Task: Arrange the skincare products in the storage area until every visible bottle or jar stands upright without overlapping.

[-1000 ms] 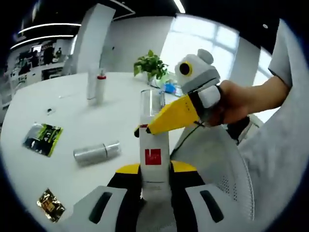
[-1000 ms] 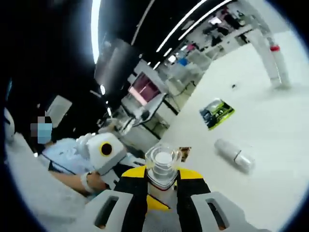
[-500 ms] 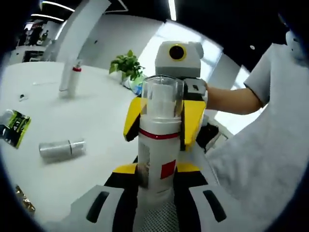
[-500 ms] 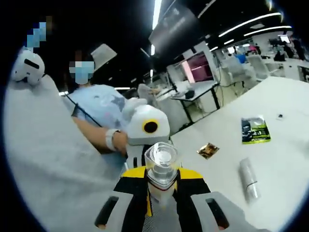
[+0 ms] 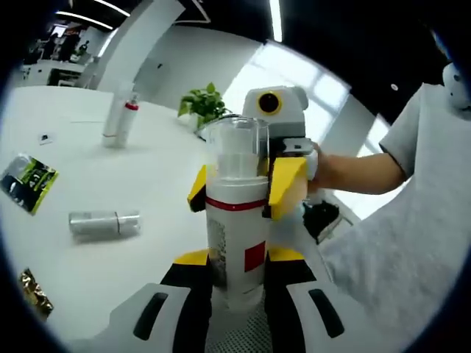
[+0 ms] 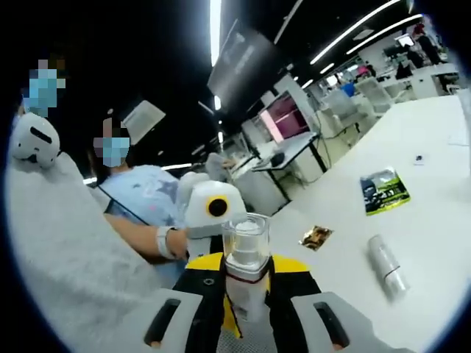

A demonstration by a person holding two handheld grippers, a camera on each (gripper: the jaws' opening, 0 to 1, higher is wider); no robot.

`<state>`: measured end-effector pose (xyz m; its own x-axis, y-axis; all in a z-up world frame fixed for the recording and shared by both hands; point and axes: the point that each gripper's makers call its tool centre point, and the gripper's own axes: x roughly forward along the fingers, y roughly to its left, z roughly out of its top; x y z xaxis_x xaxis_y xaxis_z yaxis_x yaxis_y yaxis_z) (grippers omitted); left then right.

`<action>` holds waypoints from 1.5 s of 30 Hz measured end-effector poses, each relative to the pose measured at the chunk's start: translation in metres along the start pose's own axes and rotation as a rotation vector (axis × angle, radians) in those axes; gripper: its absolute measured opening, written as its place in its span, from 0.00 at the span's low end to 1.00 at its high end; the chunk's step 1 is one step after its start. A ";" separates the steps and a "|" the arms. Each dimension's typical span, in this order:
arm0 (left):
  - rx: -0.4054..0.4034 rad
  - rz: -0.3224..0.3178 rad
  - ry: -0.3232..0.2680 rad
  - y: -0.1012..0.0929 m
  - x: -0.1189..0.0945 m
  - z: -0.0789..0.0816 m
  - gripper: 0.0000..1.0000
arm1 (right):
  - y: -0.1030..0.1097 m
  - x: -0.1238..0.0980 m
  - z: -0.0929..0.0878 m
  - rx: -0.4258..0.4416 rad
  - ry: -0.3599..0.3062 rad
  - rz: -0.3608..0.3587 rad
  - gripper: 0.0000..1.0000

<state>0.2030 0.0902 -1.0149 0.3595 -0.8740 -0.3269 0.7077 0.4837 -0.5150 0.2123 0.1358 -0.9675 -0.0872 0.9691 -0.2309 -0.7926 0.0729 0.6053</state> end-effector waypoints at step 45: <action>0.158 0.186 -0.004 0.020 -0.003 0.006 0.18 | -0.009 0.006 -0.002 -0.229 0.063 -0.133 0.16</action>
<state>0.2197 0.1022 -1.0193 0.4943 -0.7711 -0.4013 0.7153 0.6231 -0.3162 0.2180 0.1403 -0.9755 -0.0047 0.9374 -0.3483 -0.9146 0.1368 0.3804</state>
